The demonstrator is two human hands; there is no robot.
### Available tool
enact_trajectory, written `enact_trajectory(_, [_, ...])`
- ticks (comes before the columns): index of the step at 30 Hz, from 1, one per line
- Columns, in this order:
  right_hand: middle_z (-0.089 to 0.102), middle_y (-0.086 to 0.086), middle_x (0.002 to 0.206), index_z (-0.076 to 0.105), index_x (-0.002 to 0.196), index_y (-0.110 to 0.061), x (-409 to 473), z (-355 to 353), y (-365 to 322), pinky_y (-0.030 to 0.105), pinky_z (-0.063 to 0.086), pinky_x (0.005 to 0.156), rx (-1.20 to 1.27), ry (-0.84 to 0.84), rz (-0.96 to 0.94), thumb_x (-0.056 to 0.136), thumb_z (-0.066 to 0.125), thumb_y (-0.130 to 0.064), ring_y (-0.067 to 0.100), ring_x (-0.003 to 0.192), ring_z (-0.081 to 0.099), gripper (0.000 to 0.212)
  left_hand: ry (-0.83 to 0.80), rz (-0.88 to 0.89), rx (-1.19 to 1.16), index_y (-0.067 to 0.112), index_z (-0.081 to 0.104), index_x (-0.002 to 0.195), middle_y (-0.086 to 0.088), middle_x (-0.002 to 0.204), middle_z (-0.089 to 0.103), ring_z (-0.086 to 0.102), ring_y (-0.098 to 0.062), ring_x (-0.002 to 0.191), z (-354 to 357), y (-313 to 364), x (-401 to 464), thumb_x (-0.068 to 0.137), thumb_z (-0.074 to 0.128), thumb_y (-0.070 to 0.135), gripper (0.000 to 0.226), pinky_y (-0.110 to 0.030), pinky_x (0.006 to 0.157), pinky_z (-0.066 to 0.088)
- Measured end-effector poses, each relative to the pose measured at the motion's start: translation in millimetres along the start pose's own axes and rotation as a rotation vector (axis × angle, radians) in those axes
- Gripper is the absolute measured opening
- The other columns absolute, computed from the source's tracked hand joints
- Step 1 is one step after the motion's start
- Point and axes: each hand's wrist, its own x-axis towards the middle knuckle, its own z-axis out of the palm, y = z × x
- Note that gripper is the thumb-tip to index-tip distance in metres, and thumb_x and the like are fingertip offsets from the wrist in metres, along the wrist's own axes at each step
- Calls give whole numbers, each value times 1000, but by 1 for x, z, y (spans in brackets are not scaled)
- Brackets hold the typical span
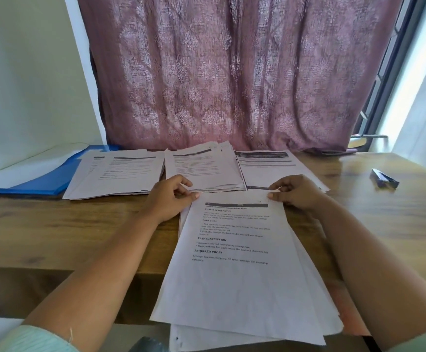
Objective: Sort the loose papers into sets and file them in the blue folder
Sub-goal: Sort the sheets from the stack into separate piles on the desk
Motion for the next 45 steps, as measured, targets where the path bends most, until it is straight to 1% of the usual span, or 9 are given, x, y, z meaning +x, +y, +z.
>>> enact_trajectory(5, [74, 9, 89, 68, 90, -15, -2, -2, 2, 49, 55, 89, 257, -43, -94, 89, 69, -19, 30, 87, 69, 5, 16, 13, 3, 27, 64, 102, 14, 89, 69, 61, -2, 86, -2, 2, -2, 80, 76, 40, 28, -22, 75, 50])
enact_trajectory(12, [67, 14, 83, 56, 92, -21, -3, 6, -9, 36, 53, 65, 412, -15, -209, 99, 53, -21, 25, 74, 63, 8, -29, -66, -241, 25, 64, 107, 9, 100, 70, 66, -12, 91, -9, 23, -8, 74, 71, 61, 49, -29, 79, 56])
enact_trajectory(17, [71, 10, 93, 58, 97, -25, 9, 8, -7, 40, 56, 65, 331, 307, -158, 98, 54, -31, 31, 80, 68, 7, -381, -187, -563, 19, 66, 113, 4, 106, 74, 71, -16, 98, -15, 43, -18, 86, 70, 17, 28, -25, 74, 58])
enact_trajectory(22, [71, 12, 95, 60, 103, -20, 12, 7, -7, 39, 54, 66, 316, 454, -38, 98, 54, -30, 29, 81, 67, 13, -550, -270, -613, 17, 67, 107, 0, 102, 75, 72, -18, 92, -17, 45, -21, 90, 63, 6, 21, -26, 69, 57])
enact_trajectory(25, [71, 11, 105, 60, 115, -13, 9, 7, -10, 43, 57, 79, 639, 295, 20, 96, 58, -34, 25, 87, 67, 29, -409, -258, -655, 14, 69, 106, -4, 102, 75, 72, -21, 90, -19, 44, -17, 90, 63, 13, 17, -28, 69, 58])
enact_trajectory(28, [69, 16, 114, 59, 124, -1, -5, 9, -22, 39, 56, 90, 975, -128, 24, 94, 58, -26, 26, 98, 67, 39, -152, -275, -732, 13, 71, 104, -7, 105, 74, 72, -17, 86, -18, 41, -11, 91, 64, 18, 15, -28, 69, 59])
enact_trajectory(33, [67, 17, 119, 57, 124, -1, -17, 19, -34, 32, 58, 85, 872, -440, -11, 84, 64, -12, 27, 104, 67, 42, 159, -310, -740, 17, 69, 112, -5, 108, 73, 68, -25, 100, -14, 32, -4, 94, 63, 28, 22, -44, 90, 55])
enact_trajectory(39, [74, 14, 94, 63, 113, 1, -7, 32, -36, 17, 57, 60, 799, -205, 41, 85, 67, -1, 17, 72, 72, 28, 221, -338, -772, 28, 63, 113, -1, 115, 69, 64, -22, 107, -15, 26, 2, 97, 58, 26, 16, -46, 96, 51])
enact_trajectory(45, [61, -1, 65, 63, 107, -7, 17, 54, -42, 12, 48, 50, 427, 136, -14, 87, 69, -4, 5, 53, 66, 22, -70, -283, -608, 29, 36, 139, 8, 127, 59, 56, -14, 118, -5, 18, 1, 82, 75, 14, 71, -31, 94, 50])
